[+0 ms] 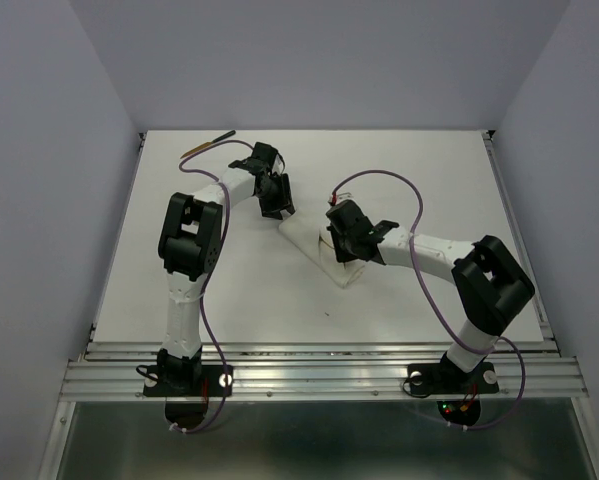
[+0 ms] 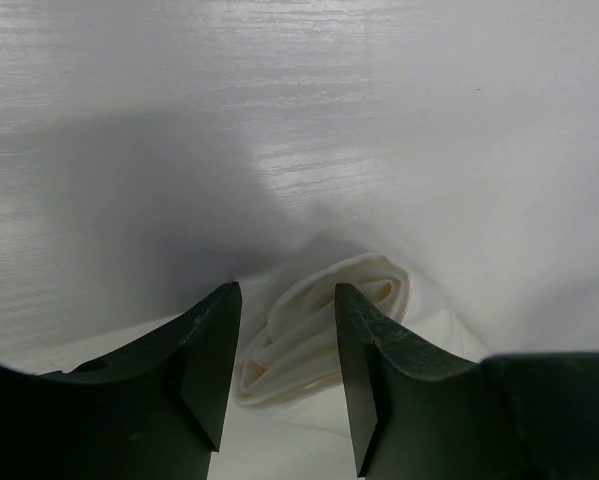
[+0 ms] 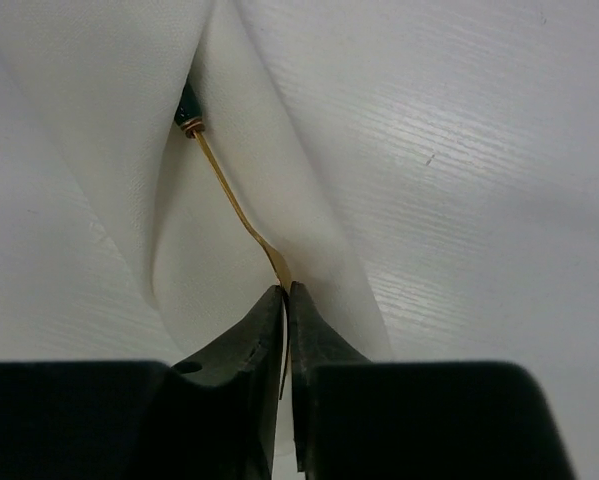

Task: Fold the napkin into a case and place the utensils inside
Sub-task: Stuff the fork into the folded napkin.

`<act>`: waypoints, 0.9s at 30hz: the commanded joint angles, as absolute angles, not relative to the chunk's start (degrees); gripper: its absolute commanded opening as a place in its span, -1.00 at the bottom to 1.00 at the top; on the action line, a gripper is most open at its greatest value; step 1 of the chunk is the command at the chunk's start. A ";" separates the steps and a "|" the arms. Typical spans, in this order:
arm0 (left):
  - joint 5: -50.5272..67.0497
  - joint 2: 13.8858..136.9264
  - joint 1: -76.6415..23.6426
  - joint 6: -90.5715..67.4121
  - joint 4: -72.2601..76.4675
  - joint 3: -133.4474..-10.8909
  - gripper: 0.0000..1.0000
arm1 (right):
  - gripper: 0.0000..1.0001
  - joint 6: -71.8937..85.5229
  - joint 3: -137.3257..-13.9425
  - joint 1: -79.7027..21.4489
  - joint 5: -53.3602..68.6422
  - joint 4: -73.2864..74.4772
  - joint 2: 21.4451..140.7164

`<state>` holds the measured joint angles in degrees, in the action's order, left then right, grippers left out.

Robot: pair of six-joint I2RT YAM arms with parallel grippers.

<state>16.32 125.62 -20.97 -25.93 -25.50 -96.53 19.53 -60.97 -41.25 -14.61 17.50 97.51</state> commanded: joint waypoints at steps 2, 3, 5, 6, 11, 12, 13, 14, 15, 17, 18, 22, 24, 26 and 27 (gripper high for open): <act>16.61 126.91 -21.62 -24.70 -27.33 -97.12 0.08 | -0.98 19.52 -60.64 -41.04 -16.09 14.77 96.24; 16.70 126.91 -21.62 -24.70 -27.25 -97.03 0.08 | -0.99 19.08 -60.56 -41.04 -15.47 14.33 96.15; 17.14 127.00 -21.62 -24.70 -27.07 -96.86 0.08 | -0.99 17.59 -59.94 -40.35 -12.85 13.45 95.80; 17.14 127.00 -21.62 -24.70 -27.07 -96.86 0.08 | -0.99 17.23 -59.77 -39.56 -11.44 12.40 95.63; 17.05 126.74 -21.71 -24.52 -27.16 -96.59 0.08 | -0.99 15.29 -59.94 -36.66 -1.50 11.07 96.59; 16.79 126.56 -21.71 -24.43 -27.16 -96.50 0.08 | -0.99 14.86 -60.29 -35.78 1.55 11.16 97.03; 16.79 126.48 -21.71 -24.43 -27.16 -96.42 0.08 | -0.99 14.85 -60.47 -34.90 2.54 11.08 97.21; 16.79 126.47 -21.71 -24.35 -27.16 -96.42 0.08 | -0.99 14.85 -60.56 -34.89 3.33 11.16 97.38; 16.79 126.30 -21.71 -24.35 -27.16 -96.42 0.08 | -0.99 14.85 -60.73 -34.11 4.21 11.16 97.56; 16.70 126.30 -21.80 -24.35 -27.25 -96.42 0.08 | -0.99 14.85 -60.91 -32.97 5.36 11.34 97.65; 16.79 126.21 -21.80 -24.35 -27.16 -96.42 0.08 | -0.99 14.77 -61.00 -31.83 6.84 11.51 97.73; 17.05 126.47 -21.88 -24.43 -26.98 -96.50 0.08 | -0.89 13.89 -63.70 -31.82 4.14 14.22 100.45; 17.05 126.47 -22.15 -24.35 -26.98 -96.50 0.08 | -0.74 13.19 -64.42 -31.82 1.51 14.94 100.98; 17.05 126.39 -22.15 -24.35 -26.98 -96.50 0.08 | -0.51 13.27 -64.60 -31.82 0.27 15.29 100.46; 17.05 126.47 -22.15 -24.35 -26.90 -96.50 0.08 | -0.41 13.53 -64.43 -31.82 -1.74 15.29 99.94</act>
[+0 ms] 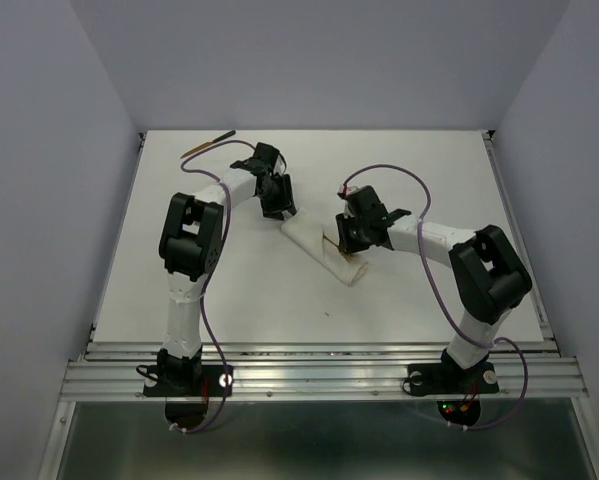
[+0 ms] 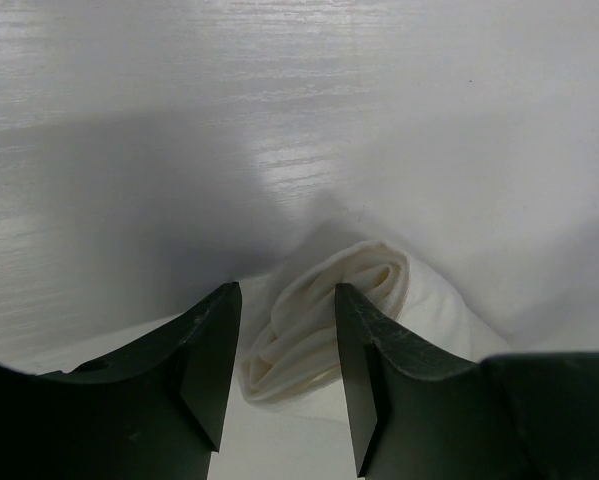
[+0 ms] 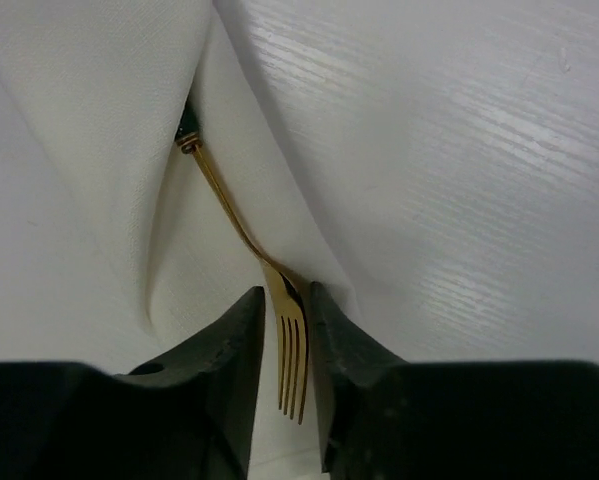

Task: Fold the napkin into a case and place the utensils inside
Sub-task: Stuff the fork into the folded napkin.

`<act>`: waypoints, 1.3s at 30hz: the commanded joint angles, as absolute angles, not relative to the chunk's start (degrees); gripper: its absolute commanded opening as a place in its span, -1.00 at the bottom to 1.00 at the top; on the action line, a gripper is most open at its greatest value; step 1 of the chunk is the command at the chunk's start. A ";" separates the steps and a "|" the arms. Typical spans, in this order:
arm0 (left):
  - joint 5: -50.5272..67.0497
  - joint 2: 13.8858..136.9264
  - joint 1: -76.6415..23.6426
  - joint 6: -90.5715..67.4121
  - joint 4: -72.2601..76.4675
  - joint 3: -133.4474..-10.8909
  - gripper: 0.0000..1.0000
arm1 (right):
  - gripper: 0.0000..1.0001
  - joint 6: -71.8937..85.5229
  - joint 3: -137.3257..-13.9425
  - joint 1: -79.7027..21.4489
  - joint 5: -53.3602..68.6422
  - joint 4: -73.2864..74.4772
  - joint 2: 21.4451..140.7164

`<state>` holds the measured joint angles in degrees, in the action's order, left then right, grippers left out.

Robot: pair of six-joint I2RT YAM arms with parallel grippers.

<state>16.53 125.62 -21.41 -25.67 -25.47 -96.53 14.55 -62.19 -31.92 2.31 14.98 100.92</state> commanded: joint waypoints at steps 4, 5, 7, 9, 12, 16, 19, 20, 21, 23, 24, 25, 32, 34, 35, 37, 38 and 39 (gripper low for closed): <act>17.23 126.56 -22.24 -24.26 -26.98 -96.59 0.08 | -0.04 14.67 -63.55 -31.82 -5.79 15.12 97.12; 17.23 126.65 -22.32 -24.17 -27.07 -96.68 0.08 | -0.04 15.20 -63.28 -31.82 -6.84 15.29 96.51; 17.23 126.56 -22.32 -24.08 -27.16 -96.68 0.08 | -0.05 15.99 -62.67 -31.82 -9.48 15.38 94.40; 17.23 126.47 -22.41 -24.17 -27.07 -96.77 0.08 | -0.06 16.00 -62.23 -31.82 -10.63 15.47 93.08; 17.23 126.39 -22.50 -24.08 -27.33 -96.86 0.08 | -0.07 15.64 -61.70 -31.82 -10.02 15.64 90.88; 17.14 126.04 -22.50 -24.08 -27.25 -96.68 0.08 | -0.17 15.56 -61.96 -31.82 -9.05 15.82 89.74; 17.31 126.30 -22.50 -24.08 -27.25 -97.03 0.08 | -0.32 15.99 -62.58 -31.82 -9.31 16.61 90.00; 17.31 126.47 -22.50 -24.08 -27.42 -97.29 0.08 | -0.44 16.43 -62.75 -31.82 -9.40 16.70 90.00; 17.31 126.47 -22.50 -24.08 -27.60 -97.38 0.08 | -0.48 16.61 -62.84 -31.82 -9.40 17.05 90.00; 17.23 126.47 -22.50 -24.08 -27.51 -97.21 0.08 | -0.60 16.96 -62.67 -31.82 -9.40 17.23 89.91; 17.14 126.47 -22.50 -24.08 -27.42 -97.12 0.08 | -0.60 17.05 -62.75 -31.82 -9.67 18.18 90.17; 17.14 126.47 -22.50 -24.08 -27.42 -97.12 0.08 | -0.63 17.14 -62.93 -31.82 -9.93 18.80 90.35; 17.23 126.39 -22.50 -24.26 -27.33 -96.68 0.08 | -0.94 18.19 -61.97 -31.82 -14.77 23.46 90.79; 17.23 126.39 -22.50 -24.26 -27.51 -96.77 0.08 | -0.99 18.37 -61.35 -32.34 -14.24 24.25 90.27; 17.23 126.30 -22.50 -24.26 -27.51 -96.77 0.08 | -0.99 18.28 -61.26 -32.87 -14.24 24.69 90.09; 17.31 126.47 -22.50 -24.34 -27.42 -96.86 0.08 | -0.99 18.11 -60.91 -33.40 -13.98 25.66 89.74; 17.31 126.47 -22.50 -24.26 -27.33 -96.86 0.08 | -0.99 18.11 -60.65 -33.92 -13.80 25.93 89.56; 17.40 126.56 -22.50 -24.26 -27.33 -96.86 0.08 | -0.99 18.02 -60.47 -33.93 -13.54 26.10 89.56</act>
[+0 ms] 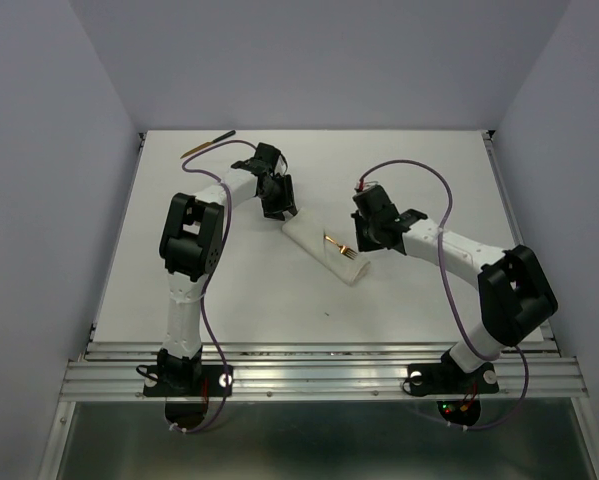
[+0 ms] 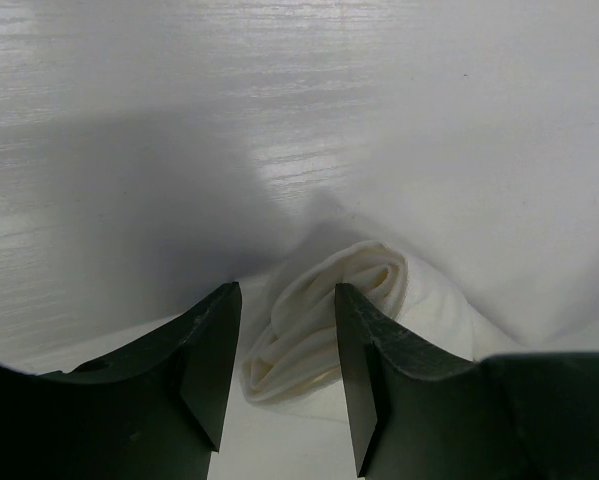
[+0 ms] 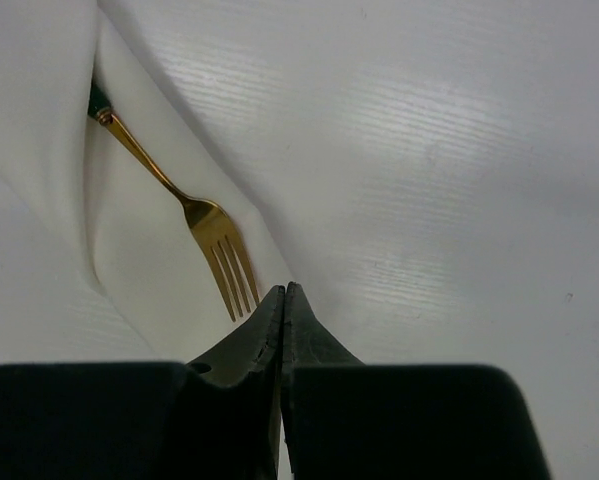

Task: Fold the napkin into a case and place the utensils inside
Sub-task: Stuff the fork into the folded napkin.

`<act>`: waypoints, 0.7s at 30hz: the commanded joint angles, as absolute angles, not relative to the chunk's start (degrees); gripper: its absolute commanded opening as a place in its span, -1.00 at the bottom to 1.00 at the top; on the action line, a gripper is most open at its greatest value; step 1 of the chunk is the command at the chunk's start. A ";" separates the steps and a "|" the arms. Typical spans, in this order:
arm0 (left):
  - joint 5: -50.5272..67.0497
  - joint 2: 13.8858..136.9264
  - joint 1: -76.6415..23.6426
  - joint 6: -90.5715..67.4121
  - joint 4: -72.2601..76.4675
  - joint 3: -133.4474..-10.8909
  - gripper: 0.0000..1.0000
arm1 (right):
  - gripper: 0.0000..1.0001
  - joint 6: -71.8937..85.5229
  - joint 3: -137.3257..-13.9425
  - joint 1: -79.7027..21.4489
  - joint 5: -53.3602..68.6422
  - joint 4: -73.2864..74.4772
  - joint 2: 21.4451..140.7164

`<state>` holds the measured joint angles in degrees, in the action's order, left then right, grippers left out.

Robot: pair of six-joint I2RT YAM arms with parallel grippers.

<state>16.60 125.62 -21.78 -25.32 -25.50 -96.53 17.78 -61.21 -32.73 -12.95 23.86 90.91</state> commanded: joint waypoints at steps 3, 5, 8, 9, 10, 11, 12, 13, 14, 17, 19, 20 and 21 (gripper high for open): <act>17.67 126.74 -22.50 -24.26 -27.25 -97.03 0.08 | -0.99 18.10 -60.47 -35.42 -12.92 26.63 90.00; 17.67 126.74 -22.59 -24.26 -27.25 -96.86 0.08 | -0.99 18.28 -60.56 -35.95 -13.01 27.25 90.70; 17.75 126.56 -22.59 -24.26 -27.16 -96.59 0.08 | -0.99 18.54 -60.64 -36.56 -13.09 27.25 91.67; 17.67 126.39 -22.59 -24.26 -27.07 -96.59 0.08 | -0.99 18.72 -60.64 -36.56 -13.18 27.25 91.84; 17.67 126.30 -22.59 -24.26 -27.07 -96.50 0.08 | -0.99 18.72 -60.64 -36.56 -13.18 27.16 92.02; 17.67 126.30 -22.59 -24.26 -26.98 -96.50 0.08 | -0.99 18.72 -60.82 -36.56 -13.36 27.25 92.20; 17.67 126.30 -22.59 -24.26 -26.98 -96.42 0.08 | -0.99 18.81 -60.82 -36.56 -13.45 27.25 92.37; 17.67 126.39 -22.59 -24.26 -26.98 -96.42 0.08 | -0.99 18.90 -60.91 -36.56 -13.45 27.25 92.55; 17.75 126.39 -22.59 -24.26 -26.98 -96.50 0.08 | -0.99 18.98 -60.91 -36.56 -13.53 27.33 92.64; 17.75 126.39 -22.59 -24.26 -26.98 -96.50 0.08 | -0.99 19.16 -60.65 -37.09 -13.18 27.33 92.90; 17.84 126.47 -22.59 -24.26 -26.90 -96.50 0.08 | -0.99 19.16 -60.56 -37.09 -13.01 27.16 92.99; 17.84 126.39 -22.59 -24.34 -26.89 -96.50 0.08 | -0.99 19.16 -60.56 -37.09 -12.92 27.07 93.08; 17.84 126.47 -22.67 -24.26 -26.89 -96.50 0.08 | -0.99 19.16 -60.56 -37.09 -12.83 26.98 93.25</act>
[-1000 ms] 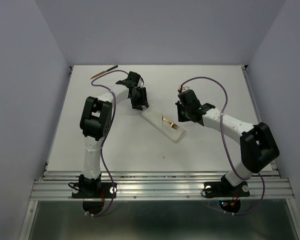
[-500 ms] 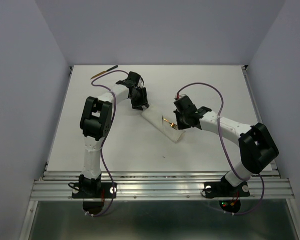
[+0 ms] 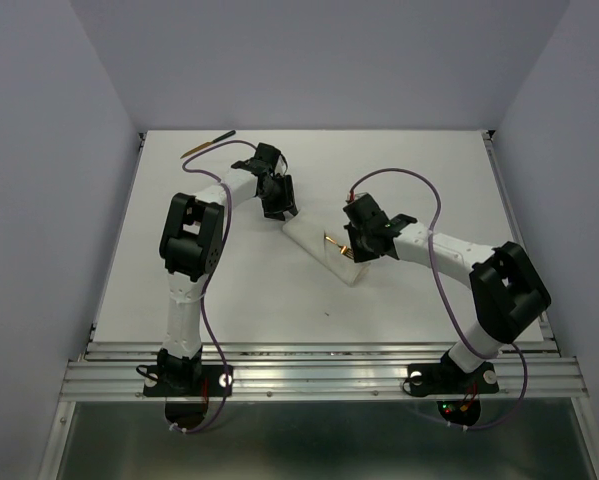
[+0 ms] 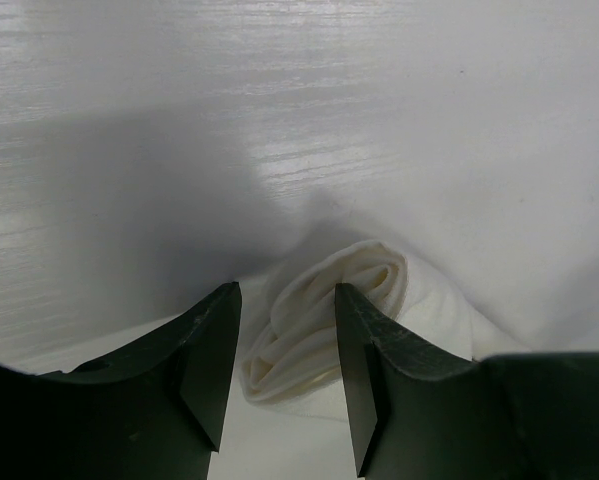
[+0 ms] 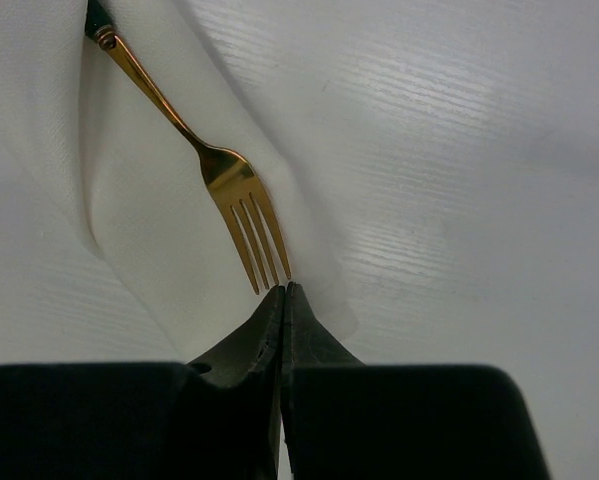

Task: Fold the napkin into a case and place the utensils inside
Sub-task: Stuff the fork into the folded napkin.

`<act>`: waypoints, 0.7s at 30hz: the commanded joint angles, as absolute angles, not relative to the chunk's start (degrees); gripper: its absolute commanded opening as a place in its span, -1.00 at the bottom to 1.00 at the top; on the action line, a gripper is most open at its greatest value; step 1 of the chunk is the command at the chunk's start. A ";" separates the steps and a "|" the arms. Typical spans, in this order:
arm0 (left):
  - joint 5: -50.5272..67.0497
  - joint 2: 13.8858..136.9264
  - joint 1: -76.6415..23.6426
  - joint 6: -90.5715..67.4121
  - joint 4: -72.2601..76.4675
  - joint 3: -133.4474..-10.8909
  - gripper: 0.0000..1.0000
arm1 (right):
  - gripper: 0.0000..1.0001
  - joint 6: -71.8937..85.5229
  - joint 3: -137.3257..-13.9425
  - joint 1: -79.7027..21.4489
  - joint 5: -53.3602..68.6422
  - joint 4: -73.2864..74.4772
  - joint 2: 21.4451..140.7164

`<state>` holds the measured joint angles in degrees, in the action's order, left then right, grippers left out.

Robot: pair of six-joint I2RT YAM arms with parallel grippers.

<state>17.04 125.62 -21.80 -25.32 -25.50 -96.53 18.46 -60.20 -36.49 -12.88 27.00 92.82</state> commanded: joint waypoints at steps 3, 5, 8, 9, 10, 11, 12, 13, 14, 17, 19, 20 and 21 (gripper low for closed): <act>17.84 126.47 -22.68 -24.26 -26.89 -96.42 0.08 | -0.99 19.07 -60.91 -37.09 -12.22 26.63 93.95; 17.93 126.39 -22.68 -24.34 -26.81 -96.42 0.08 | -0.99 19.07 -61.17 -37.61 -11.87 26.37 94.48; 17.75 126.30 -22.68 -24.26 -26.89 -96.33 0.08 | -0.99 19.16 -61.52 -37.62 -11.86 25.93 95.10; 17.75 126.30 -22.68 -24.26 -26.89 -96.24 0.08 | -0.99 19.16 -61.70 -37.62 -11.87 25.75 95.18; 17.75 126.30 -22.68 -24.26 -26.89 -96.24 0.08 | -0.99 19.25 -61.87 -37.62 -11.78 25.32 95.27; 17.75 126.30 -22.68 -24.26 -26.98 -96.33 0.08 | -0.99 19.25 -62.05 -37.62 -11.78 25.23 95.45; 17.75 126.30 -22.76 -24.26 -26.98 -96.24 0.08 | -0.99 19.25 -62.22 -37.62 -11.78 25.14 95.54; 17.75 126.30 -22.76 -24.26 -26.90 -96.24 0.08 | -0.99 19.25 -62.57 -37.62 -11.78 24.96 95.62; 17.75 126.30 -22.76 -24.26 -26.98 -96.24 0.08 | -0.99 19.25 -62.67 -37.62 -11.78 24.96 95.80; 17.67 126.30 -22.76 -24.26 -27.07 -96.33 0.08 | -0.99 19.34 -62.84 -37.62 -12.21 24.79 95.71; 17.49 126.12 -22.76 -24.26 -27.25 -96.42 0.08 | -0.99 19.42 -62.84 -37.62 -12.92 24.96 95.36; 17.40 126.12 -22.76 -24.34 -27.33 -96.42 0.08 | -0.99 19.42 -62.67 -37.62 -13.88 24.96 95.10; 17.32 125.77 -22.76 -24.52 -27.33 -96.50 0.09 | -0.99 19.42 -62.49 -37.62 -14.32 25.05 94.31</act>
